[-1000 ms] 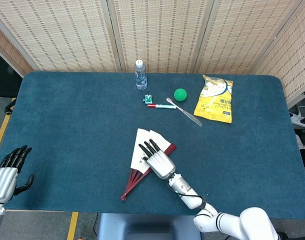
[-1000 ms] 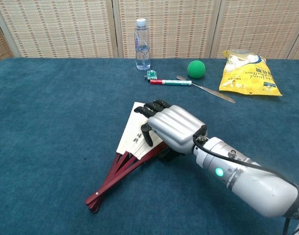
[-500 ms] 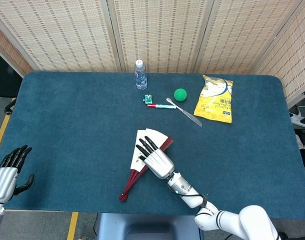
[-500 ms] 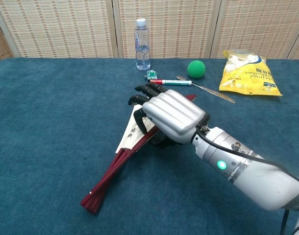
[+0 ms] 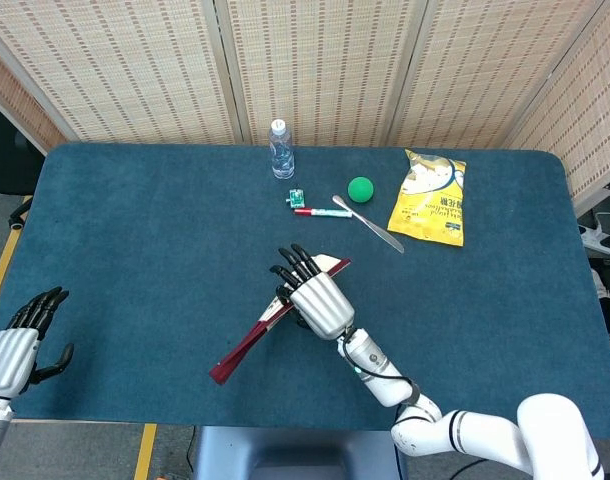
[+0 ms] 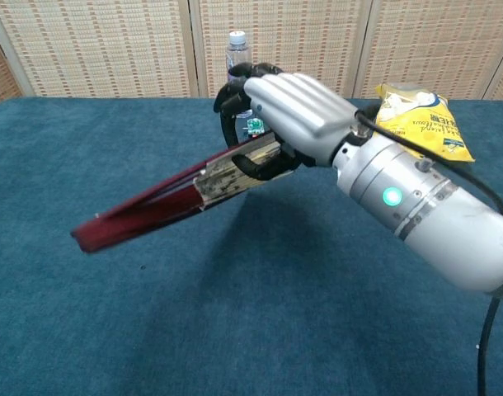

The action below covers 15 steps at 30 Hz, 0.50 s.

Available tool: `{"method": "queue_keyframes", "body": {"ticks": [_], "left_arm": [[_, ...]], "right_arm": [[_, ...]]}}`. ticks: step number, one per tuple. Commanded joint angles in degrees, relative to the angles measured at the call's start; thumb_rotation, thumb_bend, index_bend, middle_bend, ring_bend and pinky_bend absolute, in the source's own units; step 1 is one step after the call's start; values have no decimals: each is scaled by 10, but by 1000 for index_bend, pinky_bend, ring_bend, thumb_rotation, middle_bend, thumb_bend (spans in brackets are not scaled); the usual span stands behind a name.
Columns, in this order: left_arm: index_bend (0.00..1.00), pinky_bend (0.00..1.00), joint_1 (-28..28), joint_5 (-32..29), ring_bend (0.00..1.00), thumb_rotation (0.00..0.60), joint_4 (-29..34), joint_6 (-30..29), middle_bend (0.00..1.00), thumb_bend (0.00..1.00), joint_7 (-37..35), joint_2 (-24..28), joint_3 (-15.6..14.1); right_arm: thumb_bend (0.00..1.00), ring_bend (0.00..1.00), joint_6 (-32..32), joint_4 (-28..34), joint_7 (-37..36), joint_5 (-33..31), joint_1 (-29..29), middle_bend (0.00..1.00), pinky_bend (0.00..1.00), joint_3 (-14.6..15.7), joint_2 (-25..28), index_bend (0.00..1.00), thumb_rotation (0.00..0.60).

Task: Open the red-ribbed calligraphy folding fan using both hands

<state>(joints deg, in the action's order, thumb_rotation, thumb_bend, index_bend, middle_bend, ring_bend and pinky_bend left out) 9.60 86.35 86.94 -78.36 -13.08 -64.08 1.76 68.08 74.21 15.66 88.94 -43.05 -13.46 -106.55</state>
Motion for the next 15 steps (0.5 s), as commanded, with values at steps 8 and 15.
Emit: {"method": "queue_keyframes", "body": {"ticks": [8, 15], "left_arm": [[0, 172, 61, 31, 46, 600, -39, 64, 81, 442, -177, -7, 5], [48, 197, 106, 23, 78, 600, -73, 108, 162, 427, -279, -45, 22]], "right_arm": [[669, 0, -44, 83, -40, -90, -32, 249, 0, -73, 2, 827, 600], [669, 0, -58, 116, -25, -139, -61, 249, 0, -112, -11, 827, 600]]}}
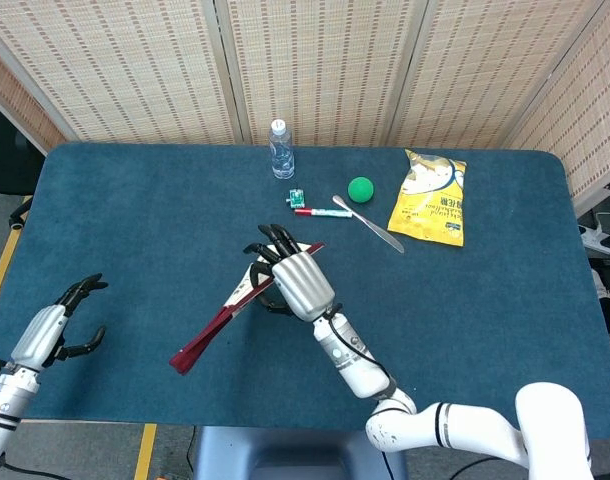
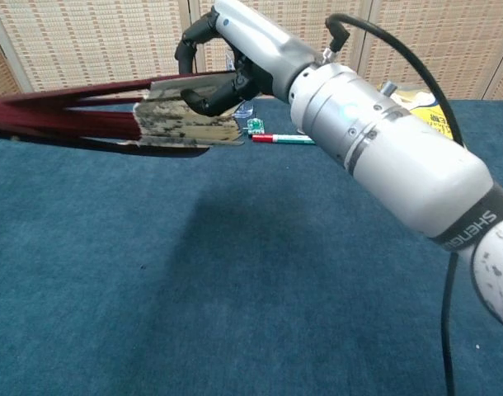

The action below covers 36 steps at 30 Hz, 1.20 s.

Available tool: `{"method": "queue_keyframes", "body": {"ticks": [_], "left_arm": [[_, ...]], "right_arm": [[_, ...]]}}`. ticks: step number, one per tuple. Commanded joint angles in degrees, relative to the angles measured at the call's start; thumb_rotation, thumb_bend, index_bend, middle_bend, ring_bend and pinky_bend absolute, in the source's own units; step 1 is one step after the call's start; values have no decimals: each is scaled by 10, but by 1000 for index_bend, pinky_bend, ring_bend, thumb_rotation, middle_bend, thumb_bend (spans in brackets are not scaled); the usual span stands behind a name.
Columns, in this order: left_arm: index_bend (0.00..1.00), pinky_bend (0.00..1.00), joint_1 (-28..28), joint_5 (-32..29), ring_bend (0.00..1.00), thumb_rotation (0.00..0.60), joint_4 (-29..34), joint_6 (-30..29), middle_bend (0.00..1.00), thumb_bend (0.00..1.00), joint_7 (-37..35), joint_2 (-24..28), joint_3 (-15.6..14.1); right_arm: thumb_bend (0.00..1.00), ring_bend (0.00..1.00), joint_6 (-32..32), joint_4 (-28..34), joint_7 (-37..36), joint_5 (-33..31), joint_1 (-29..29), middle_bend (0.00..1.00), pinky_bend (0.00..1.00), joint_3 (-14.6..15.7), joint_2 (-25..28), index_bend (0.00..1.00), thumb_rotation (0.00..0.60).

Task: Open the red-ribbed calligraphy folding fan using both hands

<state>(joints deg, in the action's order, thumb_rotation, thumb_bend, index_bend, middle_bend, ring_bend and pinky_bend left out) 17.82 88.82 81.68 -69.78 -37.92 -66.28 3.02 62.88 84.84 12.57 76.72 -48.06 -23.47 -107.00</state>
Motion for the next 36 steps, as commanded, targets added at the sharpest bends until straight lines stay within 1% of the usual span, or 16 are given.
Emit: {"method": "queue_keyframes", "body": {"ticks": [1, 4, 8, 12, 15, 22, 25, 31, 36], "left_arm": [[56, 197, 28, -4, 78, 600, -22, 26, 163, 426, -37, -29, 10], [66, 197, 40, -9, 76, 600, -18, 40, 160, 421, -73, -42, 13], [66, 197, 50, -20, 69, 600, -23, 37, 156, 422, -86, -67, 25], [71, 197, 55, -35, 63, 600, -1, 32, 151, 421, -124, -87, 39], [75, 197, 60, -48, 57, 600, 8, 31, 149, 408, -141, -103, 50], [74, 196, 67, -88, 53, 600, 37, 34, 140, 393, -145, -128, 75], [74, 197, 70, -90, 53, 600, 50, 43, 140, 394, -147, -128, 74], [74, 198, 74, -84, 53, 600, 53, 49, 136, 394, -133, -137, 67], [75, 198, 79, -87, 51, 600, 52, 53, 133, 392, -135, -144, 70]], "right_arm": [[669, 0, -8, 12, 8, -26, -15, 249, 0, -17, -8, 827, 600], [669, 0, -17, 20, 16, -58, -29, 249, 0, -36, -15, 827, 600], [669, 0, -26, 24, 23, -92, -47, 249, 0, -58, -19, 827, 600], [669, 0, -23, 11, 33, -115, -67, 249, 0, -72, -31, 827, 600], [669, 0, -19, 3, 41, -131, -77, 248, 0, -75, -38, 827, 600], [669, 0, -2, -16, 36, -143, -88, 249, 0, -74, -55, 827, 600], [669, 0, 3, -25, 33, -147, -96, 249, 0, -78, -63, 827, 600], [669, 0, 8, -40, 30, -157, -109, 249, 0, -86, -71, 827, 600], [669, 0, 9, -53, 31, -170, -119, 249, 0, -91, -77, 827, 600]]}}
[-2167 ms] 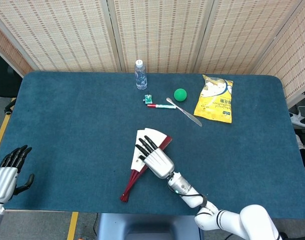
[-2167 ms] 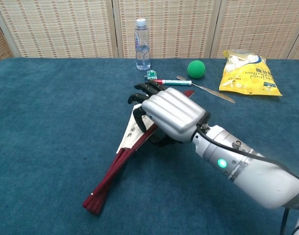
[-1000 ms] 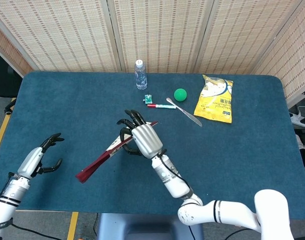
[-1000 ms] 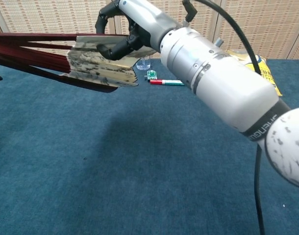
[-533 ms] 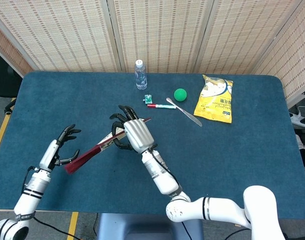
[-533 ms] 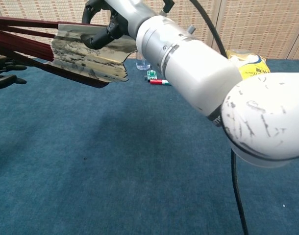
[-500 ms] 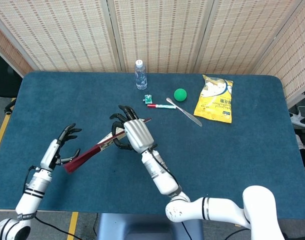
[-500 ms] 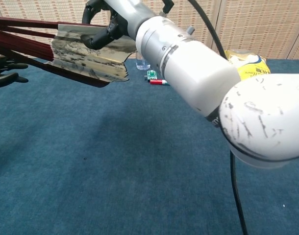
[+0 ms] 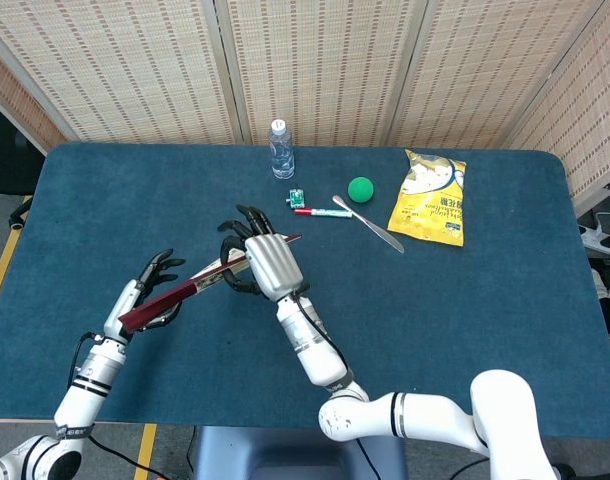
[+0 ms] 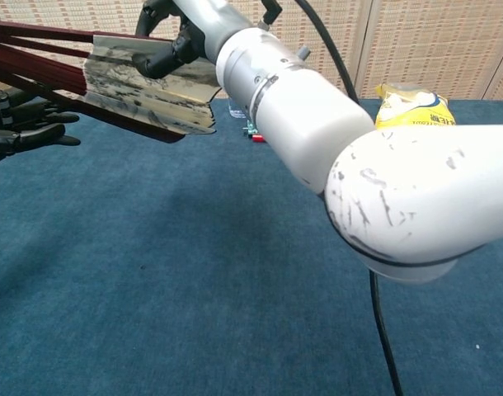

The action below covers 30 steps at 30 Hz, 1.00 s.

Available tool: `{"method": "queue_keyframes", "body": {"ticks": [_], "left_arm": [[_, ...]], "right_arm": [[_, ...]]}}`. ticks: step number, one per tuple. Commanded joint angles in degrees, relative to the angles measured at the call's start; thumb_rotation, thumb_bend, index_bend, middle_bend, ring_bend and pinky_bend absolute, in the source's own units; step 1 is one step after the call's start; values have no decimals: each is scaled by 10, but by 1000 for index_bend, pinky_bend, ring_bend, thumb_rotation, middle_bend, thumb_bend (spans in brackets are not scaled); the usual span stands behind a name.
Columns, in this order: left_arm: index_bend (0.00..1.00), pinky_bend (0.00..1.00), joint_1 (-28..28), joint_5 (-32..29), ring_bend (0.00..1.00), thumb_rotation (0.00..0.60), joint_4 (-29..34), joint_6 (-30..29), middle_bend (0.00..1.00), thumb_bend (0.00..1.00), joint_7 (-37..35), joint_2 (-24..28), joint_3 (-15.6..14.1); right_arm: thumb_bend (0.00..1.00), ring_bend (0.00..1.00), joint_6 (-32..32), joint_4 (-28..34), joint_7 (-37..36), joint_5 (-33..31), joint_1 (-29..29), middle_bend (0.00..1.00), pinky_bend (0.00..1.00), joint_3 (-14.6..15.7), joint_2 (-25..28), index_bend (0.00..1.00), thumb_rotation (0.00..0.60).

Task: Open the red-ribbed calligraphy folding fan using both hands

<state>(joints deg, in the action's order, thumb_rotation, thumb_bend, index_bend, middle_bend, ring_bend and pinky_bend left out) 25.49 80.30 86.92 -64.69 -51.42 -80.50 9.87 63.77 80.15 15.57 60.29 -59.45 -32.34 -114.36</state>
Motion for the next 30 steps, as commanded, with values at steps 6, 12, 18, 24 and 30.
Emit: {"method": "queue_keyframes", "body": {"ticks": [6, 12, 18, 24, 30], "left_arm": [[75, 197, 13, -16, 50, 600, -3, 11, 132, 392, 15, -12, 14], [88, 197, 20, -28, 50, 600, 1, 20, 133, 390, 24, -17, 23], [93, 197, 23, -33, 50, 600, 5, 21, 133, 391, 32, -21, 28], [241, 210, 20, -58, 109, 600, 0, 10, 309, 397, 55, -36, 39], [354, 220, 19, -62, 170, 600, -3, 8, 440, 498, 65, -41, 43]], "right_arm": [[669, 0, -5, -29, -2, -20, -20, 249, 0, -5, -19, 827, 600], [669, 0, -8, -50, -9, -29, -34, 249, 0, -11, -31, 827, 600], [669, 0, -6, -65, -19, -33, -44, 249, 0, -15, -42, 827, 600], [669, 0, -2, -70, -30, -28, -46, 249, 0, -12, -45, 827, 600], [669, 0, 0, -69, -34, -27, -46, 249, 0, -12, -43, 827, 600]]}}
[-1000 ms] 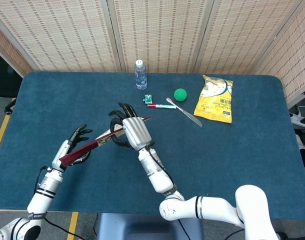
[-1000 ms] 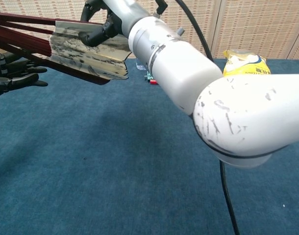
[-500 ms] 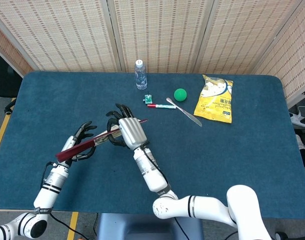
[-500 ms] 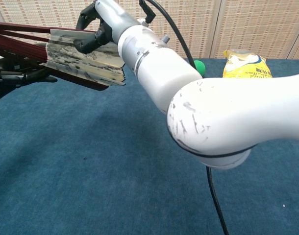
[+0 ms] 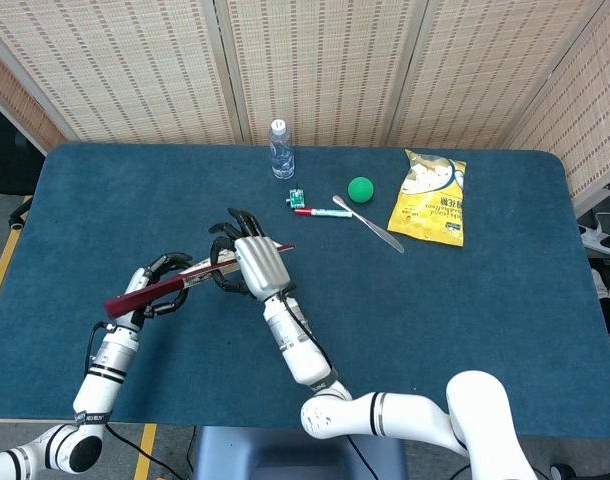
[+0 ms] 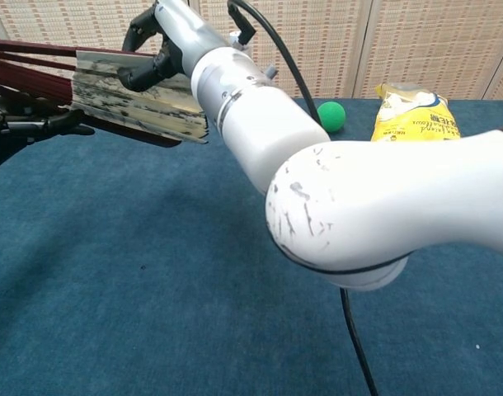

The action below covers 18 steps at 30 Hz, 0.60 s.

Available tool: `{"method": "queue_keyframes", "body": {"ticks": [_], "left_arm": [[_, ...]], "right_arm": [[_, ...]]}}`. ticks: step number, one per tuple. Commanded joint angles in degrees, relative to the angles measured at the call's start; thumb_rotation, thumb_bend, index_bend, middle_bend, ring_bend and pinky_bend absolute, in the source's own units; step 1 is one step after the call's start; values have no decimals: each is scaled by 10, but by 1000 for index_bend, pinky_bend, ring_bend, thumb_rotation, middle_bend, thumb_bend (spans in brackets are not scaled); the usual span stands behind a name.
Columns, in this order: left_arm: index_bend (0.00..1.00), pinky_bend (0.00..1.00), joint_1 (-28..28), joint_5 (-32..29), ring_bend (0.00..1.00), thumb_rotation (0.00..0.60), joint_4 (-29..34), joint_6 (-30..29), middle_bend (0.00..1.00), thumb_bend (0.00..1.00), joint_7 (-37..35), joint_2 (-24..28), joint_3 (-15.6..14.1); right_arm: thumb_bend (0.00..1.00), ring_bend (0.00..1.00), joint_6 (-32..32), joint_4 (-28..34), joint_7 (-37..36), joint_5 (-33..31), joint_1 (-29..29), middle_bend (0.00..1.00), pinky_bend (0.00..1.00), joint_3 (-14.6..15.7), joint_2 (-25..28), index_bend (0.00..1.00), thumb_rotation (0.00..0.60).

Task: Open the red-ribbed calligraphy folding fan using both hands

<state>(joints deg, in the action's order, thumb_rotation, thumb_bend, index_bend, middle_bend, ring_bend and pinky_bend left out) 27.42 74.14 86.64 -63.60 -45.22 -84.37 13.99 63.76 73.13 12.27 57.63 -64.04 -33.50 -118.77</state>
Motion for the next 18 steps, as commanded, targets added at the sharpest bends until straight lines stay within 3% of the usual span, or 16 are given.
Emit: {"method": "queue_keyframes", "body": {"ticks": [1, 7, 18], "left_arm": [[370, 222, -1, -1, 180, 600, 1, -5, 457, 517, 4, -3, 3], [446, 225, -3, 1, 221, 600, 5, -12, 530, 611, -5, -5, 11], [567, 267, -8, 3, 357, 600, 5, -10, 667, 688, -9, -1, 10]], "right_arm": [[669, 0, 0, 1, -2, 0, 0, 249, 0, -1, 2, 827, 600], [669, 0, 1, 7, -1, -2, 4, 249, 0, 3, 7, 827, 600], [669, 0, 3, 10, -3, -7, 6, 249, 0, 2, 13, 823, 600]]}}
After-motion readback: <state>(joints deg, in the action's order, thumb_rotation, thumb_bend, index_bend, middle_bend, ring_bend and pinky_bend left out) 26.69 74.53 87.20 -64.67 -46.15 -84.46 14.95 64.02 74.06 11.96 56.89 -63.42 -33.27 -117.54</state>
